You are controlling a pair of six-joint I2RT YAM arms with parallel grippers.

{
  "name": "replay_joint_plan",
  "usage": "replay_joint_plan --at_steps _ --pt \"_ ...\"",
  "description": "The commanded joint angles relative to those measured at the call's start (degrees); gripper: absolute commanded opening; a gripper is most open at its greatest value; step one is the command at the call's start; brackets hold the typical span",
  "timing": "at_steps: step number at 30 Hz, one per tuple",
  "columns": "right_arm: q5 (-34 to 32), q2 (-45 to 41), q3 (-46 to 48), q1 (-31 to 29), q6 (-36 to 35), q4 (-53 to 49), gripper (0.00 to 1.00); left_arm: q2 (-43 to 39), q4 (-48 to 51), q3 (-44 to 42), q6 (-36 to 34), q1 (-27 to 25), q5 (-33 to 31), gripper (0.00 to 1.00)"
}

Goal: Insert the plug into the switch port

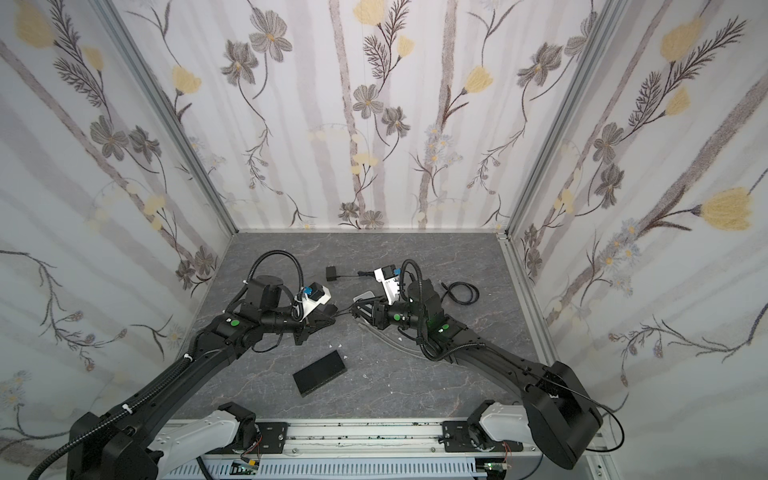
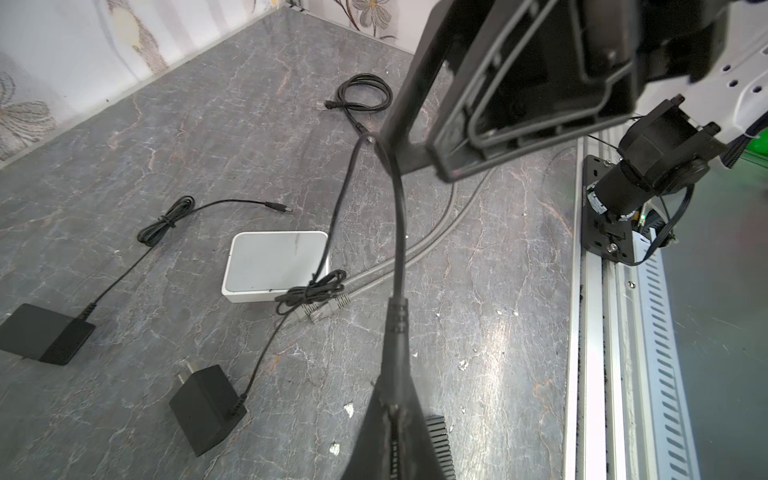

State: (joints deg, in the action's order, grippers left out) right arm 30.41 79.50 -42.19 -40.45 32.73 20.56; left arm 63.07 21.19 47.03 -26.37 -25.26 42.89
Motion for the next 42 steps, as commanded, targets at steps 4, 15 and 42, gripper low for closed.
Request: replay_joint_plan --at_steps 4,15,42 --pt "-9.2 -9.8 -1.6 0.0 -16.2 -17.0 0.34 5.2 10.9 5.6 -7.7 -3.6 0.5 0.00" --pt "-13.7 -34.3 11.1 -3.8 -25.6 -17.1 0.26 13.8 31.4 17.7 -27.3 -12.6 -4.8 0.00" --pt "-27.0 -18.3 15.7 -31.5 -51.4 -8.3 0.21 5.6 30.6 10.4 -26.7 -21.6 -12.7 0.00"
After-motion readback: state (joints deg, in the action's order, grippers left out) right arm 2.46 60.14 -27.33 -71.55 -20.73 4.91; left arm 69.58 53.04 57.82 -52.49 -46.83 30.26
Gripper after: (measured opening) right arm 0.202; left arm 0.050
